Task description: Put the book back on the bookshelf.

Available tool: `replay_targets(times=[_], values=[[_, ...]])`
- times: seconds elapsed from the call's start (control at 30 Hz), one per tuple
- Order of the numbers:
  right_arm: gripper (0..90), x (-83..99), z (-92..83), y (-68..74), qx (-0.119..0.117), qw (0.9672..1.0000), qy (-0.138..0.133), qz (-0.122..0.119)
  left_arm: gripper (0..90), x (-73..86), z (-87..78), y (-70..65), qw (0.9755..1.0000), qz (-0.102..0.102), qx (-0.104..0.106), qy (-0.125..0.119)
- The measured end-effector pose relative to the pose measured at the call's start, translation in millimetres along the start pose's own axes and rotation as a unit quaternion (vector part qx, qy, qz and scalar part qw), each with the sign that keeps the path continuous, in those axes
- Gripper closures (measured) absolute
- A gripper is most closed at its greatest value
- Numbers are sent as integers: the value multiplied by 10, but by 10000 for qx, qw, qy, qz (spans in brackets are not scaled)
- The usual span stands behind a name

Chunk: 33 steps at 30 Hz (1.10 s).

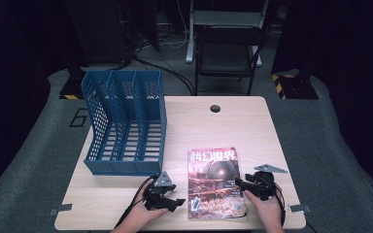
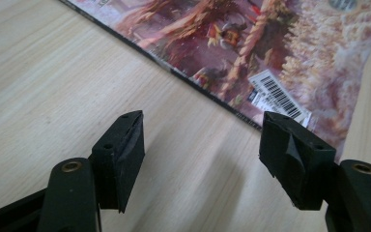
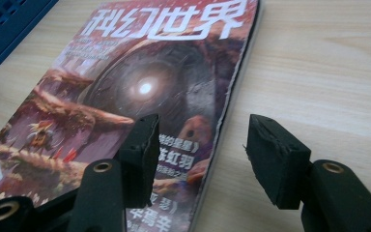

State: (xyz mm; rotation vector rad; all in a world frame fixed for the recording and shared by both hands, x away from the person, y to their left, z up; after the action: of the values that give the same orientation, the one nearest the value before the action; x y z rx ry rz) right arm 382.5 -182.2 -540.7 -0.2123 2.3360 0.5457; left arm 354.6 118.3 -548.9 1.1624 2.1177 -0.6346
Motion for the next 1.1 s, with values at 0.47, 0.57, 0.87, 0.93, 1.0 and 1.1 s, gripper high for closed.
replay_targets(times=[0.47, 0.57, 0.87, 0.93, 1.0, 1.1], values=[[434, 72, 135, 105, 68, 9991, 243, -328, 306, -37, 63, -56, 9998, 134, -137, 100], [441, 74, 131, 103, 47, 9994, 238, -247, 306, -49, 74, -63, 9995, 168, -238, 87], [463, 88, 132, 142, -21, 9992, 284, -269, 337, -49, 132, -119, 9996, 195, -143, 153], [467, 100, 142, 189, -98, 9987, 338, -355, 393, -48, 128, -134, 9999, 16, -109, 103], [467, 110, 148, 222, -125, 9986, 347, -382, 412, -45, 131, -136, 9999, -1, -144, 59], [466, 118, 154, 253, -176, 9984, 365, -392, 440, -41, 129, -157, 9996, 132, -226, 72]])
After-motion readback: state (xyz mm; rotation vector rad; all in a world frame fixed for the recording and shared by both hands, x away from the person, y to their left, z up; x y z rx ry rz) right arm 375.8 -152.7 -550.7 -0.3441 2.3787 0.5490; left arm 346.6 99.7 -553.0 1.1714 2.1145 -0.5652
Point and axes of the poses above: each handheld gripper's, and its own axes: z roughly forward along the jaws, x roughly out of its underside, y roughly to its left, the point moved 5 cm from there along z, roughly forward along the jaws, and after that the axes turned 5 degrees about z, right-handed, at the moved point
